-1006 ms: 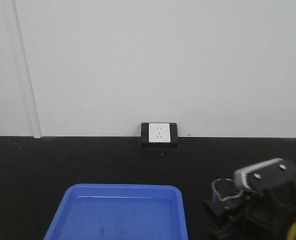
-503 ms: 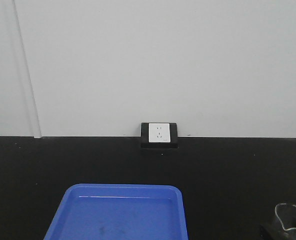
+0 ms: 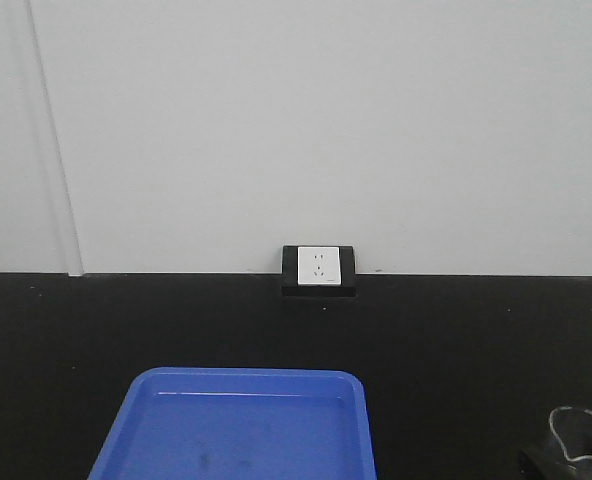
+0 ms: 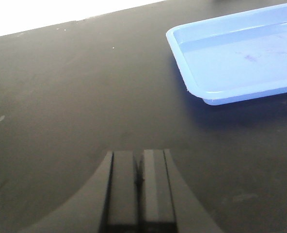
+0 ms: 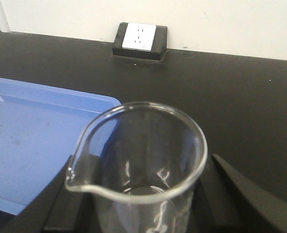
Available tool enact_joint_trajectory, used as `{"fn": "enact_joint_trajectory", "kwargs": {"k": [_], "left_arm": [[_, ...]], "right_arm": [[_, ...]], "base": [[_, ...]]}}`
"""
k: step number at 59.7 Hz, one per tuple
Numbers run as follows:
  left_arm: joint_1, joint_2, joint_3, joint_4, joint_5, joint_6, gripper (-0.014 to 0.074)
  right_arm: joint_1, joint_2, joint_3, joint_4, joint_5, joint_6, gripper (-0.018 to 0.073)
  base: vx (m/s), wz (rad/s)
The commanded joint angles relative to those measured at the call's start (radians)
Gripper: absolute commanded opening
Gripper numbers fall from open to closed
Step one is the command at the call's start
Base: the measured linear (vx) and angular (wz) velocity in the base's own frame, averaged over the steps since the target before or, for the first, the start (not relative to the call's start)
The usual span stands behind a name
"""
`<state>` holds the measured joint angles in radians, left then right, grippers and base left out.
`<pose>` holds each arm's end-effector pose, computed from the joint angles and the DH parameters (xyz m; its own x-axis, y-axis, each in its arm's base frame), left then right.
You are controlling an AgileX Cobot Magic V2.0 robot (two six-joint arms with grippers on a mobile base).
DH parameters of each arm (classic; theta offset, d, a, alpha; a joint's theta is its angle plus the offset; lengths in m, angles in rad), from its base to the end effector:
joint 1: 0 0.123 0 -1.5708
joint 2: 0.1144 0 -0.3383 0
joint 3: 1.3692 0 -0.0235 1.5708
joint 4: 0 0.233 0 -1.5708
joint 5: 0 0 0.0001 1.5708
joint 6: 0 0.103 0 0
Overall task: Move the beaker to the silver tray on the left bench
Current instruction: 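Raise the held beaker with the right gripper and pull it back, then hold the beaker in the right gripper while driving to the other bench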
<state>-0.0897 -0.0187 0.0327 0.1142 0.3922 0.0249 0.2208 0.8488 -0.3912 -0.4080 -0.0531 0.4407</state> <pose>-0.0079 0.0052 0.1637 -0.3013 0.1576 -0.9404 0.0882 0.9866 0.1371 0.1266 0.0306 0.3057 -0.3162 -0.0370 -0.9480 -0.2281 0.9729 0.0382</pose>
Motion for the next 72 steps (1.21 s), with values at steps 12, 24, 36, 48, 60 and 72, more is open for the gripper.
{"fn": "enact_joint_trajectory", "kwargs": {"k": [12,24,36,48,60,72], "left_arm": [[-0.007,-0.007,0.020,-0.001,-0.082,-0.002,0.0001],[-0.007,-0.007,0.020,-0.001,-0.082,-0.002,0.0001],[-0.007,-0.007,0.020,-0.001,-0.082,-0.002,0.0001],[-0.007,-0.007,0.020,-0.001,-0.082,-0.002,0.0001],[-0.007,-0.007,0.020,-0.001,-0.082,-0.002,0.0001],[-0.007,-0.007,0.020,-0.001,-0.082,-0.002,0.0001]], "right_arm": [[-0.006,-0.010,-0.029,-0.003,-0.085,-0.009,-0.0011],[-0.006,-0.010,-0.029,-0.003,-0.085,-0.009,-0.0011],[-0.006,-0.010,-0.029,-0.003,-0.085,-0.009,-0.0011],[-0.006,-0.010,-0.029,-0.003,-0.085,-0.009,-0.0011],[-0.006,-0.010,-0.029,-0.003,-0.085,-0.009,-0.0011],[-0.006,-0.010,-0.029,-0.003,-0.085,-0.009,-0.0011]], "base": [[0.00,-0.01],[-0.03,-0.12],[-0.07,-0.26],[-0.12,-0.36],[-0.17,-0.34],[-0.23,-0.16]]}}
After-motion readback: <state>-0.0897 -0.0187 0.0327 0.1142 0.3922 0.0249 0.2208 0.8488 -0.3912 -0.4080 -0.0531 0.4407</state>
